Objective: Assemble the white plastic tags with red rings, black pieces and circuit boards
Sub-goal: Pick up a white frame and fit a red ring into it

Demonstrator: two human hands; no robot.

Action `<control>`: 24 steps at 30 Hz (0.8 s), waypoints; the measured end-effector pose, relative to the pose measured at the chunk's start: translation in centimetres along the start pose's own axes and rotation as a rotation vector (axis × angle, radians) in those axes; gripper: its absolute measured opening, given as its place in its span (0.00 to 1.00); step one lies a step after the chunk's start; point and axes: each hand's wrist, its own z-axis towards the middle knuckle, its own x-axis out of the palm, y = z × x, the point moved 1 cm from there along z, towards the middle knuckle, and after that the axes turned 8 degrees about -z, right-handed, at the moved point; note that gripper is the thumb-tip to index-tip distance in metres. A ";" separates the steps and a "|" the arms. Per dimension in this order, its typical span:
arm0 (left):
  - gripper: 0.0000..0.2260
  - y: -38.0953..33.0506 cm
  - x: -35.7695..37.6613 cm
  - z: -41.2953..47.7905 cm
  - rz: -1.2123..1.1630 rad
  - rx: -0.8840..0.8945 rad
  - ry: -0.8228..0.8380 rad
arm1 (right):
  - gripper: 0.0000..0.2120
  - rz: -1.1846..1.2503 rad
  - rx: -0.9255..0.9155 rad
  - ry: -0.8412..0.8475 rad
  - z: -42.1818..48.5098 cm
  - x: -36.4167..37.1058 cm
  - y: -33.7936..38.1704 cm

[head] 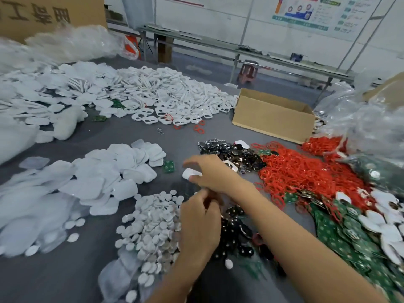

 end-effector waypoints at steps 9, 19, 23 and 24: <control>0.08 -0.7 -0.4 -0.1 -0.106 0.008 -0.077 | 0.19 -0.007 0.159 0.057 0.6 1.2 -0.4; 0.13 -0.3 -0.6 0.3 -0.090 -0.055 -0.108 | 0.22 -0.078 0.331 -0.228 -1.5 -1.6 -4.3; 0.13 -0.4 -1.0 0.8 -0.189 -0.097 -0.164 | 0.21 -0.064 0.471 -0.170 -3.5 0.0 -7.3; 0.13 -0.3 -1.1 0.9 -0.198 -0.102 -0.169 | 0.21 -0.053 0.475 -0.199 -3.8 0.5 -7.5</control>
